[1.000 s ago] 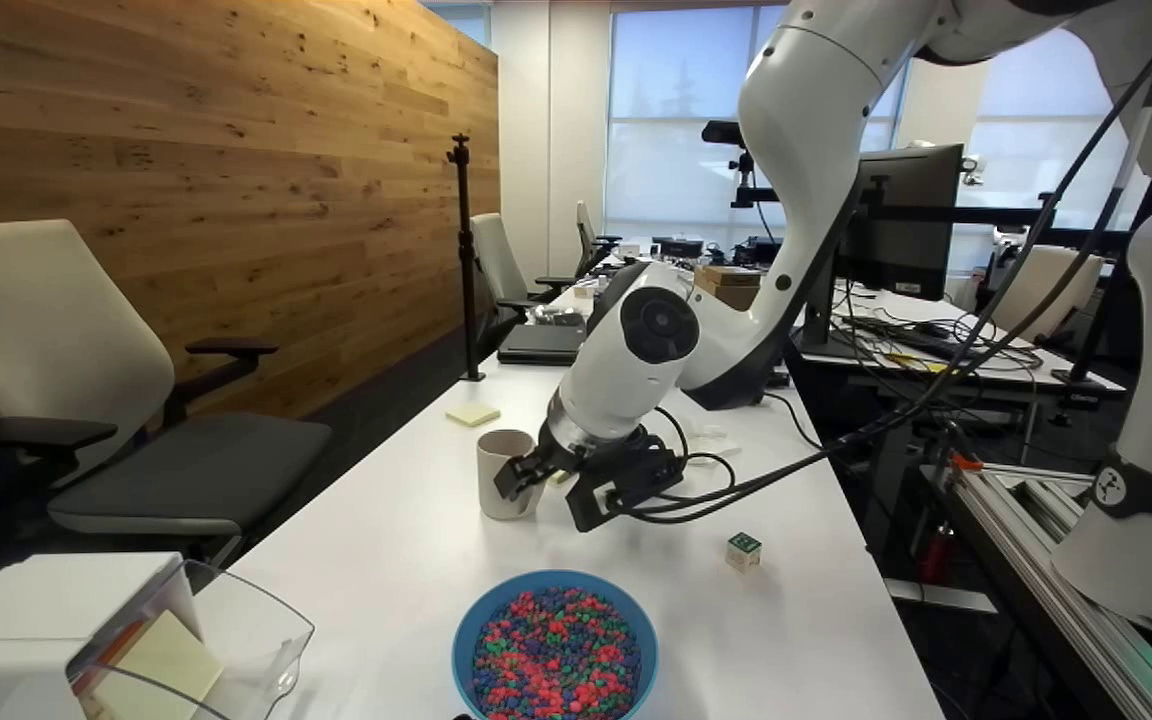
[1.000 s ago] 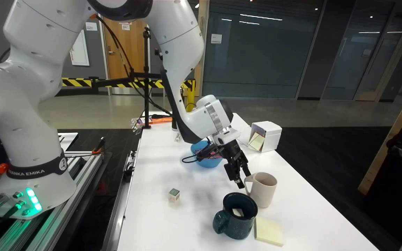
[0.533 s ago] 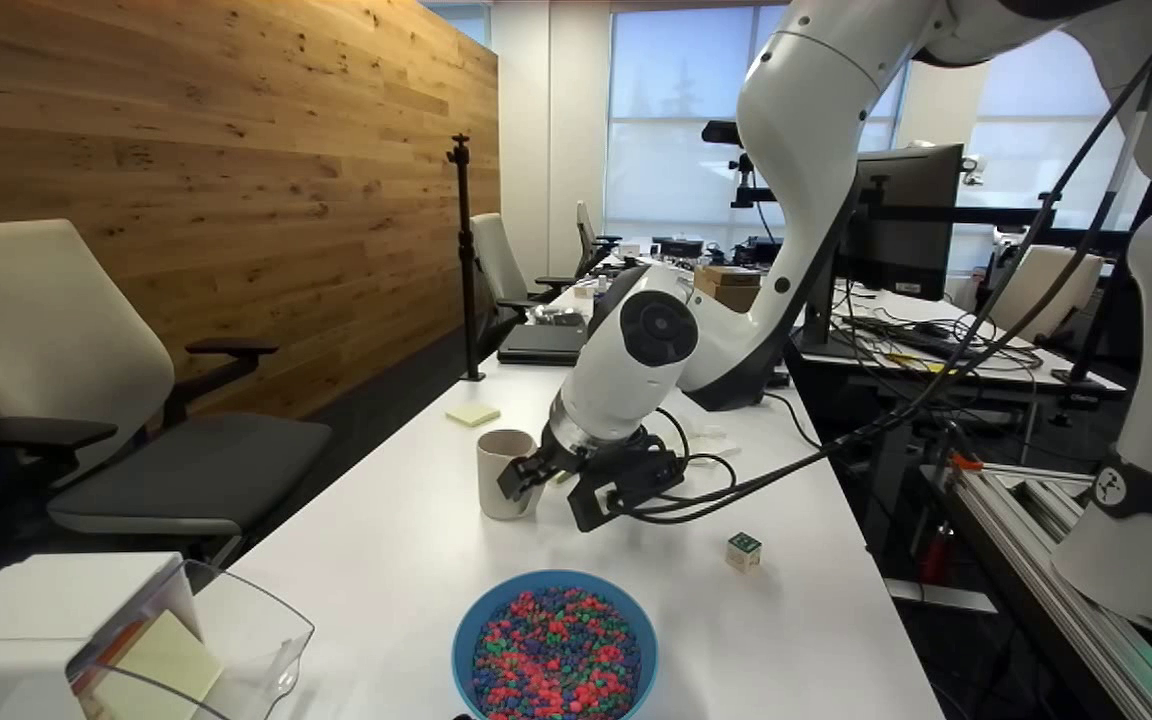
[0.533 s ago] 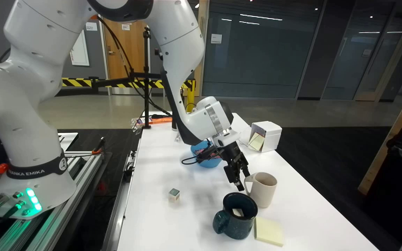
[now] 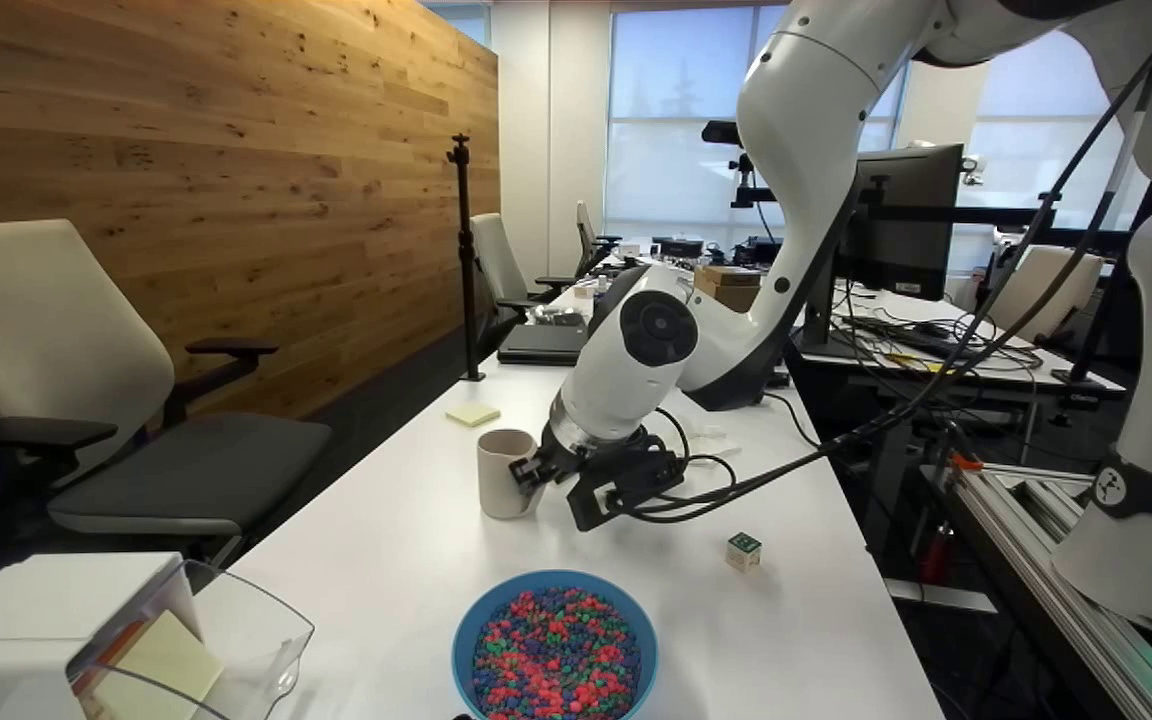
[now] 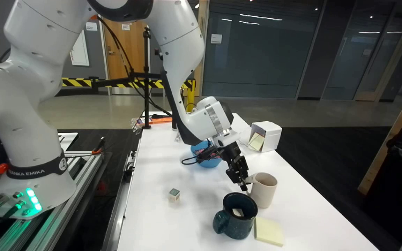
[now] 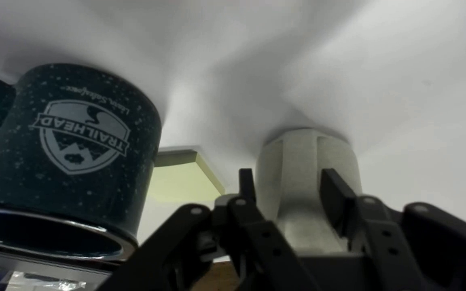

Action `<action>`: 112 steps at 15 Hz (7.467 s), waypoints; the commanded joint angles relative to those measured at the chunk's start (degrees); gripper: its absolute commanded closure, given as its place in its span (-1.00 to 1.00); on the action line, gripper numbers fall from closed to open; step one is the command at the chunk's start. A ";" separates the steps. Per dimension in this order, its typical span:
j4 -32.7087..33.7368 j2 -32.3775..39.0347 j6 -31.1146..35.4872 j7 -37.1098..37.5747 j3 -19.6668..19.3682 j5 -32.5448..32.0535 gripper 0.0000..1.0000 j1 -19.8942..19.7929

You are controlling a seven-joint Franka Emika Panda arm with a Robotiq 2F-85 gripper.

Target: Pour the contents from the white cup into the blue bowl

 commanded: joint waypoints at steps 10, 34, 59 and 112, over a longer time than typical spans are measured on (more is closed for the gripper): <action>-0.45 -1.42 0.91 3.07 -0.25 -1.74 0.86 -0.14; -20.66 -30.51 -6.79 -2.55 2.45 8.13 0.86 5.66; -42.10 -50.84 -9.22 -24.33 5.68 21.97 0.86 14.07; -16.01 -21.87 -61.28 -53.04 20.47 20.52 0.86 27.86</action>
